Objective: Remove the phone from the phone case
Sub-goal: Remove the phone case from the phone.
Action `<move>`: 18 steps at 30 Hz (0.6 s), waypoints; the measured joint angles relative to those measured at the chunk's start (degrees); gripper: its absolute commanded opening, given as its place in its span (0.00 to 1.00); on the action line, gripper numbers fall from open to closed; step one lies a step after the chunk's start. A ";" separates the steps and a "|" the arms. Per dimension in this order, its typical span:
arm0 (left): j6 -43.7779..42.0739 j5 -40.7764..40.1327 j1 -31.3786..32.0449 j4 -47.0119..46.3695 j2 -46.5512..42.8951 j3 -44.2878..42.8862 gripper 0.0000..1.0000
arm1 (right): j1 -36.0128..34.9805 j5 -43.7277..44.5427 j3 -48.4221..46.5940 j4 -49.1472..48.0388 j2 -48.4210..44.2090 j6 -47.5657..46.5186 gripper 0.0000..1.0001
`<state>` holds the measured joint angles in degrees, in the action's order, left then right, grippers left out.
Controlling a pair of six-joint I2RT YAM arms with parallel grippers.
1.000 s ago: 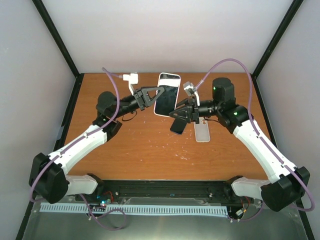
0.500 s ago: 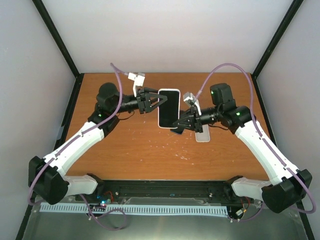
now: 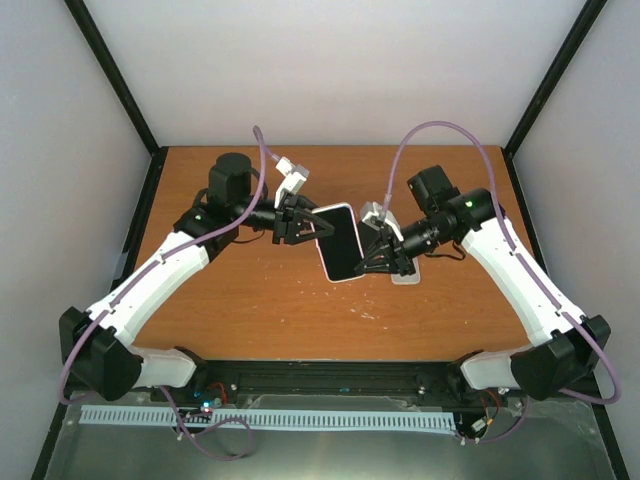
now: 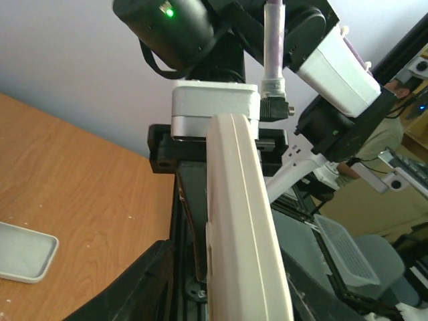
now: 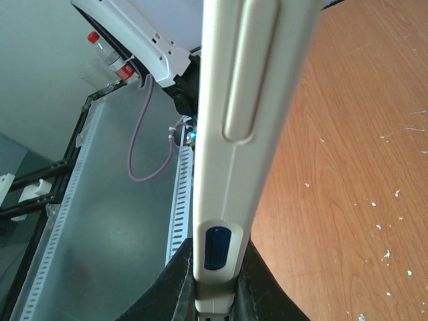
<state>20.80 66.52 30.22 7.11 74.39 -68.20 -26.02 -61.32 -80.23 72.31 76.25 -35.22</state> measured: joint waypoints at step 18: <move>-8.76 1.99 -0.17 12.41 2.64 -4.61 0.01 | -0.07 1.31 -7.13 10.64 6.97 -6.27 0.08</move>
<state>12.03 68.51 30.04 19.53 77.03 -72.82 -26.09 -60.01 -87.35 82.96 83.22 -41.50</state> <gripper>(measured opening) 0.113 0.123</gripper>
